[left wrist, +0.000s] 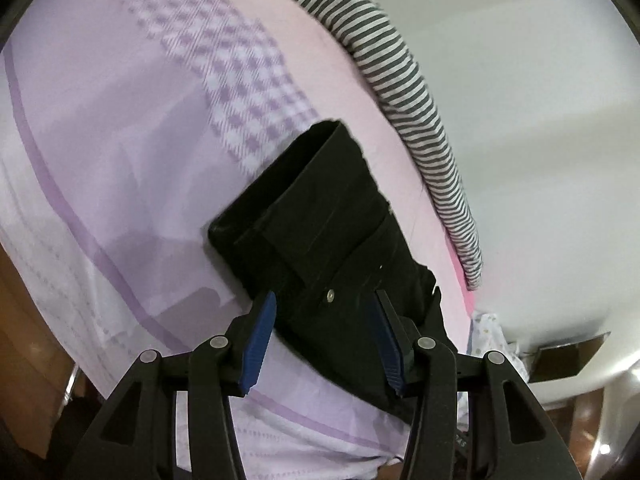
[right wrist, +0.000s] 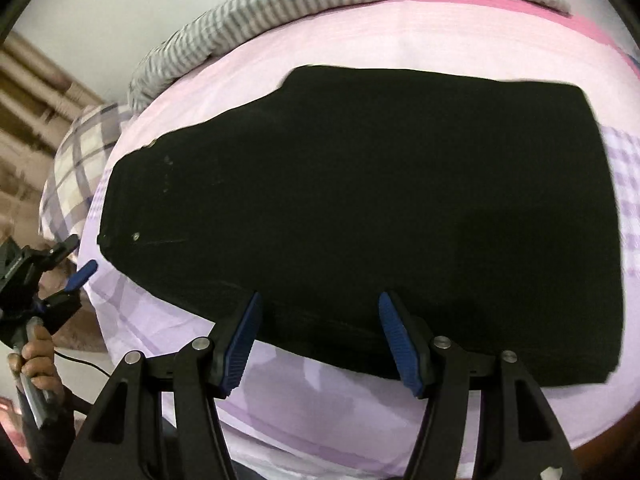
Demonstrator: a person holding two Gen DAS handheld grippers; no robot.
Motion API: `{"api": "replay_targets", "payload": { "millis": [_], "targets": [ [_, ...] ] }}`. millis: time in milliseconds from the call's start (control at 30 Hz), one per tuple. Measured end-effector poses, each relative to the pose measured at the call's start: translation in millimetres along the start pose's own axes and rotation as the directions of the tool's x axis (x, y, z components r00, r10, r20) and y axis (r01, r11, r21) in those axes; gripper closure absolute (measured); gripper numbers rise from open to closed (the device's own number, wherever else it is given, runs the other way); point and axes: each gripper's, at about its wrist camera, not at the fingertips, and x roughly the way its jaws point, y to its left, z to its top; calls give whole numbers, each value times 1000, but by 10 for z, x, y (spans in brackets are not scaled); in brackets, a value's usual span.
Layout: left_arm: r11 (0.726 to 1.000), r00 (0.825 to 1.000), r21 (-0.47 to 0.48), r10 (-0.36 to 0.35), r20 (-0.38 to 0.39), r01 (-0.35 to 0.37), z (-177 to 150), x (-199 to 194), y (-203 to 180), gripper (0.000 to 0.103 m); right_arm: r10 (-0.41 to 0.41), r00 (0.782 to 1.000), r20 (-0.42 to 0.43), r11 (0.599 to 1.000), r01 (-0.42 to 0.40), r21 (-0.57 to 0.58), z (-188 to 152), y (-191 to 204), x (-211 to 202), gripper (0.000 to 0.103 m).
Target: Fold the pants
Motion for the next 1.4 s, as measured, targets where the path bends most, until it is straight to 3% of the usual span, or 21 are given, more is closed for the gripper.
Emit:
{"api": "replay_targets", "payload": {
  "millis": [233, 500, 933, 1033, 1133, 1233, 1333, 1400],
  "targets": [
    [997, 1000, -80, 6, -26, -8, -9, 110, 168, 53, 77, 997, -1, 997, -77, 11, 84, 205, 37, 43],
    [987, 1000, -161, -2, -21, -2, 93, 232, 372, 52, 126, 991, 39, 989, -129, 75, 103, 111, -26, 41],
    [986, 996, -138, -86, 39, 90, 226, 360, 390, 51, 148, 988, 50, 983, -152, 100, 89, 52, -16, 41],
    [993, 997, -98, -56, 50, 61, 223, 368, 326, 52, 147, 988, 54, 983, -152, 100, 76, 44, -30, 41],
    [998, 997, -43, 37, 65, -34, 180, 366, 254, 74, 147, 987, 68, 982, -154, 108, 74, 30, -68, 41],
    [998, 994, -33, 58, 89, -55, 151, 328, 153, 78, 140, 986, 90, 982, -150, 115, 72, -7, -143, 41],
    [987, 984, 91, 118, 135, -131, 107, 233, -273, 80, 140, 983, 116, 979, -155, 133, 97, -75, -243, 41],
    [963, 978, 218, 123, 169, -159, 40, 177, -689, 80, 134, 980, 144, 977, -156, 148, 115, -164, -348, 41]
  ]
}}
